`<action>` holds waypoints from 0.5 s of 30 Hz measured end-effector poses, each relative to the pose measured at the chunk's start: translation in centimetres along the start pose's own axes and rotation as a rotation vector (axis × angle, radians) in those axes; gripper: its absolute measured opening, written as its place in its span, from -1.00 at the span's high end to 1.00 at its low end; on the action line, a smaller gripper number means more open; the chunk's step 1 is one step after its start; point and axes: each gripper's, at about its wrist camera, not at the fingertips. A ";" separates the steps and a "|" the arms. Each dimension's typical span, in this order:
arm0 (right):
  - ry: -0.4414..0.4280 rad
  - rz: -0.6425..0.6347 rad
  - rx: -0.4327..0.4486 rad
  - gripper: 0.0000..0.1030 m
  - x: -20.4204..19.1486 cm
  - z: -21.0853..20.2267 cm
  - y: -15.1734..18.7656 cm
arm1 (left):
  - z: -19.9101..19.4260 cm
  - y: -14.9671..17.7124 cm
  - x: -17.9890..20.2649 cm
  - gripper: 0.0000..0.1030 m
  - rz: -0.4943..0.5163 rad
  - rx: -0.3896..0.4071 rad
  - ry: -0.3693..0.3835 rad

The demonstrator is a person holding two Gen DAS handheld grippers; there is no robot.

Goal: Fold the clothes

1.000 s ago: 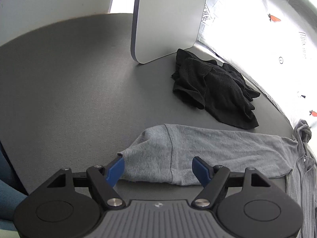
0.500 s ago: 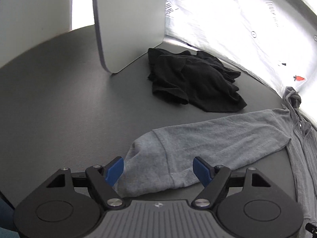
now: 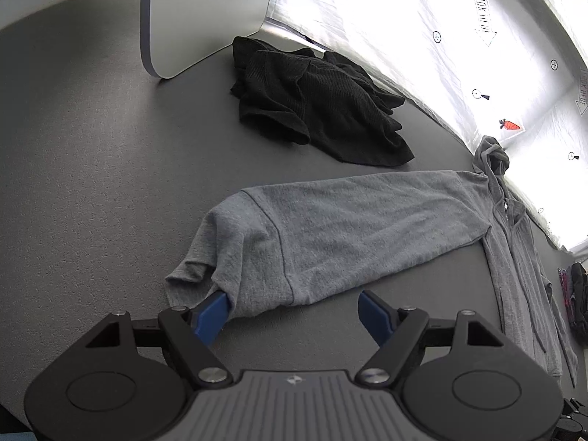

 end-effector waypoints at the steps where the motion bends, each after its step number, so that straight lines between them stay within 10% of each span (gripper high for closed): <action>1: 0.000 0.000 -0.001 -0.76 -0.1 0.0 0.1 | 0.1 0.0 -0.3 -0.53 -0.015 -0.003 -0.007; 15: -0.005 0.012 -0.012 -0.76 -0.2 0.1 0.5 | 1.4 -2.0 -3.9 -0.59 -0.243 0.121 0.013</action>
Point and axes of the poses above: each gripper's, at about its wrist camera, not at the fingertips, and z roughly the way its jaws point, x to its right, y to its underside, and after that the axes turned 12 degrees about x, right-handed
